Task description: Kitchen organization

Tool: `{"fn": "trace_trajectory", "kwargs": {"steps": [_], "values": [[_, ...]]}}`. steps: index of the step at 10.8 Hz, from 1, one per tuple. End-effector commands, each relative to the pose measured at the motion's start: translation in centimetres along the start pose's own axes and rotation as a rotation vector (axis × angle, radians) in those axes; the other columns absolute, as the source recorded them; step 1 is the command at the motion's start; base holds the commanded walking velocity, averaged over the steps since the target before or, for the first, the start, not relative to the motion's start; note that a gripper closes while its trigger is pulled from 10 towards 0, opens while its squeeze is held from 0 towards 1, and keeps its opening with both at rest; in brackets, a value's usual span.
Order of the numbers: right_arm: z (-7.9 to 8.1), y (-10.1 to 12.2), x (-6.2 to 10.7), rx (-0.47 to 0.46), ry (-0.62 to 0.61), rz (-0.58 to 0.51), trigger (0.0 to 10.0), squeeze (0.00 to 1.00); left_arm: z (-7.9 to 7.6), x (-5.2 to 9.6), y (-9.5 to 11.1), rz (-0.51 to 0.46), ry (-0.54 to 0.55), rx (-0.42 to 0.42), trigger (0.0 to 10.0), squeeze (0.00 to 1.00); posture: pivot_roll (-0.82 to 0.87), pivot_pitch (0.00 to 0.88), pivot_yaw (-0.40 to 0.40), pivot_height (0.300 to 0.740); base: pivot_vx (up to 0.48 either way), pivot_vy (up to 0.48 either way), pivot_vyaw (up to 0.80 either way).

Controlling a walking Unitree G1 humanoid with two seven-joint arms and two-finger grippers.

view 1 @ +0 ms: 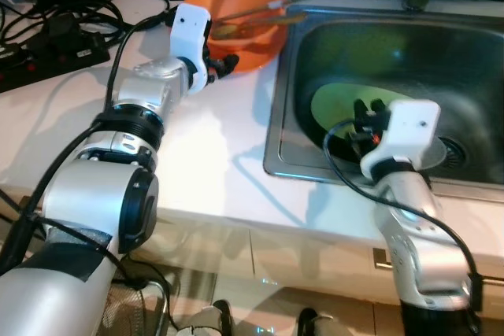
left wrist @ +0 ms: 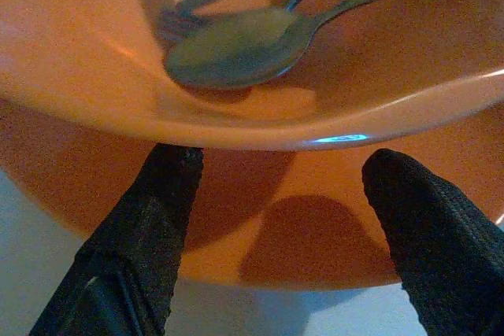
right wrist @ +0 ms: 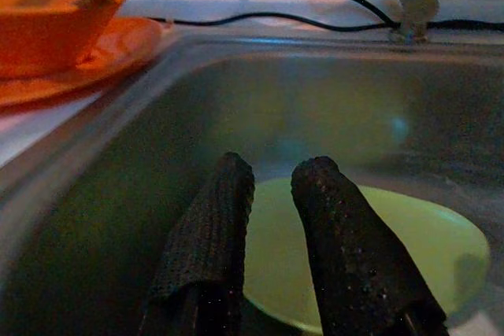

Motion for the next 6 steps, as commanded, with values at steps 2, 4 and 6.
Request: {"fn": "trace_trajectory", "kwargs": {"steps": [2,4,6], "values": [[0.8,-1.0,-0.7,-0.01,0.019,0.033,10.0,0.0,1.0,0.4,-4.3,0.195,-0.009,0.002,10.0,0.0,0.15,0.184,0.085,0.74,0.0,0.0,0.0],[1.1,-0.9,-1.5,-0.018,0.03,0.012,10.0,0.0,1.2,1.1,-3.8,0.191,-0.022,0.015,10.0,0.0,0.19,0.15,0.076,0.74,0.0,0.0,0.0],[1.5,-0.8,-2.2,-0.025,0.043,-0.009,10.0,0.0,1.5,2.2,-3.0,0.18,-0.022,0.029,10.0,0.0,0.22,0.13,0.072,0.74,0.0,0.0,0.0]]}}
Point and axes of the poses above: a point about 5 cm out from each wrist's last joint towards the gripper, its own x axis pointing back from the gripper into the wrist, its own y axis along the axis of the wrist's last joint, z = x × y, the point moved 2 cm from there along -x, pointing out of the wrist towards the gripper, and after that the axes turned 9 degrees about x, right-handed, at the moved point
